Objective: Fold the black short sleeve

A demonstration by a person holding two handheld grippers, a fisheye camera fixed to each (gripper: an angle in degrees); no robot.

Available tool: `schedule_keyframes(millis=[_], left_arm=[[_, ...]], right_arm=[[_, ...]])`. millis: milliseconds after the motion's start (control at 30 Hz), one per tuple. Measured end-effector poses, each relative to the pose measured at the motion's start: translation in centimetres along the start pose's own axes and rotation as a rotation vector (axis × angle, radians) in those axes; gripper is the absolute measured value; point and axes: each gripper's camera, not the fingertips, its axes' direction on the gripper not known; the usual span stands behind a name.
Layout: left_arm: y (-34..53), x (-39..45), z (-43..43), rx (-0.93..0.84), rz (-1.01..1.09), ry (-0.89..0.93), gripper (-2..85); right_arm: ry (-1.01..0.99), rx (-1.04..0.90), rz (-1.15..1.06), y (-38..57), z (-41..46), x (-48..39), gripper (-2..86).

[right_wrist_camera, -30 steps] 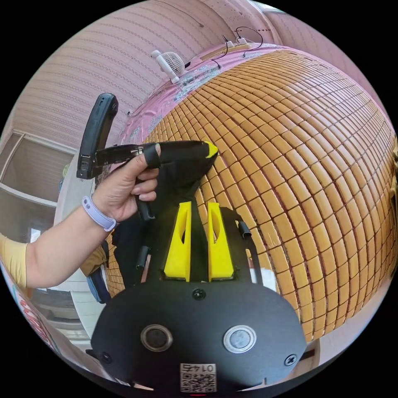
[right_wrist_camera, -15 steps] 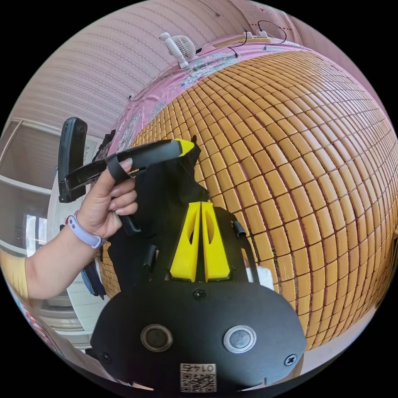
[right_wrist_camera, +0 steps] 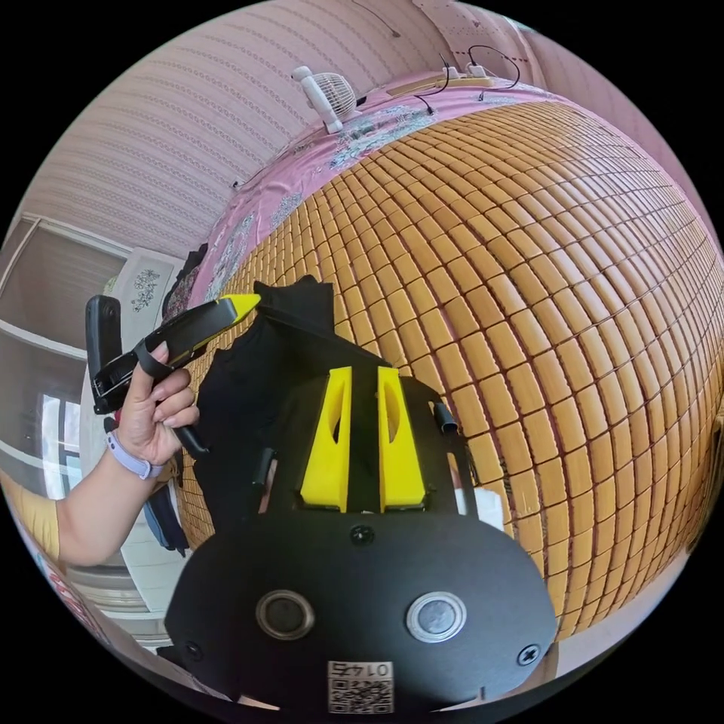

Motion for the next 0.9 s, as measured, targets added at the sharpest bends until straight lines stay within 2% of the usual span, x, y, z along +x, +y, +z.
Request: schedule_keyframes(millis=[67,167,267,333,433,533,667,900], left_arm=[[0.7,-0.5,-1.0,0.013,-0.015,0.0,-1.0],[1.5,-1.0,-2.1,0.013,-0.032,-0.002,-1.0],[2.7,-1.2,-4.1,0.061,-0.043,-0.011,-1.0],[4.1,-1.4,-5.5,0.101,-0.071,-0.011,-1.0],[7.1,-2.3,-6.8,0.126,-0.163,-0.084,-1.0],[9.8,-4.1,-6.9,0.077,-0.296,-0.092,-0.9],[12.5,-5.9,-7.9,0.053,-0.412,-0.104,-0.9],[13.2,-5.9,-9.7,0.08,-0.422,-0.123,-0.9]], right_arm=[[-0.014,0.039,0.002,0.4,-0.6,0.1,8.4],[-0.071,-0.007,0.007,0.6,0.1,0.4,8.0],[-0.179,-0.036,-0.059,0.9,0.5,-0.3,2.4],[-0.14,0.023,-0.186,2.1,-0.5,-2.3,1.6],[-0.11,-0.017,-0.322,4.0,-0.2,-4.6,1.5],[-0.034,-0.107,-0.345,5.5,1.8,-5.5,3.1],[-0.058,-0.146,-0.347,6.5,3.0,-5.7,4.7],[-0.014,-0.159,-0.455,5.8,5.5,-8.8,2.8]])
